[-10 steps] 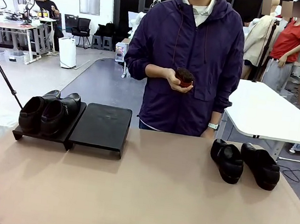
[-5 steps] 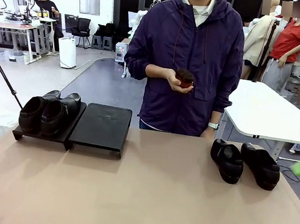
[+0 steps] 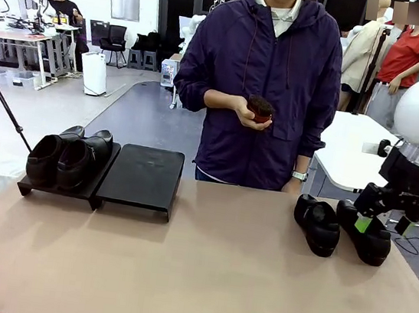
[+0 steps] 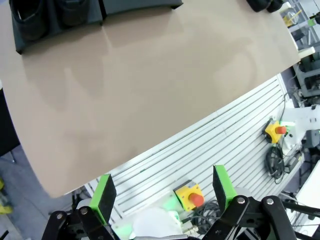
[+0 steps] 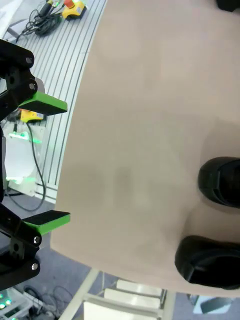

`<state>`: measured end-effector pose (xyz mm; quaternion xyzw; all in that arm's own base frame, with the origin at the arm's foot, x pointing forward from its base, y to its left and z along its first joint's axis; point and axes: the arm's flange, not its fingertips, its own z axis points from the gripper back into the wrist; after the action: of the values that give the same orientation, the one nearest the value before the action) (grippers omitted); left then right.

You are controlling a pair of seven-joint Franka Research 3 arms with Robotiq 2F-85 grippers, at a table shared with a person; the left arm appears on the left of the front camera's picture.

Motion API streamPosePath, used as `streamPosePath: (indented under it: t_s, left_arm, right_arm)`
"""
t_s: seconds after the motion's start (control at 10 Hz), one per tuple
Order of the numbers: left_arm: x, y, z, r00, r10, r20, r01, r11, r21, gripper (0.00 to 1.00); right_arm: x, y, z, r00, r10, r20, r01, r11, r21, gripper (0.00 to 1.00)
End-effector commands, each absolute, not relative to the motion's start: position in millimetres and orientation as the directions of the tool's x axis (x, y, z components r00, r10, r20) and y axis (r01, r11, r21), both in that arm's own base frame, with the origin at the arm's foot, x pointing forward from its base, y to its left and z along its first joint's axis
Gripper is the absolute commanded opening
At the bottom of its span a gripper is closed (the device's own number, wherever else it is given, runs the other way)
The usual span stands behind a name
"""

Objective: Organize the shoes by placing them on the stand.
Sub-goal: Pick up one Shoe and place it in the middle of the table.

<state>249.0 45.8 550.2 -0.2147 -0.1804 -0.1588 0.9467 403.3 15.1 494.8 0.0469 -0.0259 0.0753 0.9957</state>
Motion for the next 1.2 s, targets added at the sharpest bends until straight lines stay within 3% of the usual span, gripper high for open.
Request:
streamPosePath:
  t_s: [0.0,0.2,0.5,1.1]
  left_arm:
    - [247,46,552,0.887,-0.220,0.406,0.375,0.857,-0.355,1.00]
    - [247,46,552,0.887,-0.220,0.406,0.375,0.857,-0.355,1.00]
    - [247,46,552,0.887,-0.220,0.406,0.375,0.857,-0.355,1.00]
    - [247,46,552,0.887,-0.220,0.406,0.375,0.857,-0.355,1.00]
  right_arm:
    - [404,17,491,0.987,0.153,0.054,-0.157,0.984,0.079,1.00]
    - [401,14,498,0.987,0.150,0.063,-0.156,0.983,0.096,1.00]
    - [523,4,492,0.994,0.110,0.020,-0.111,0.991,0.070,1.00]
    - [624,-21,436,0.996,-0.031,0.088,0.026,0.998,0.054,1.00]
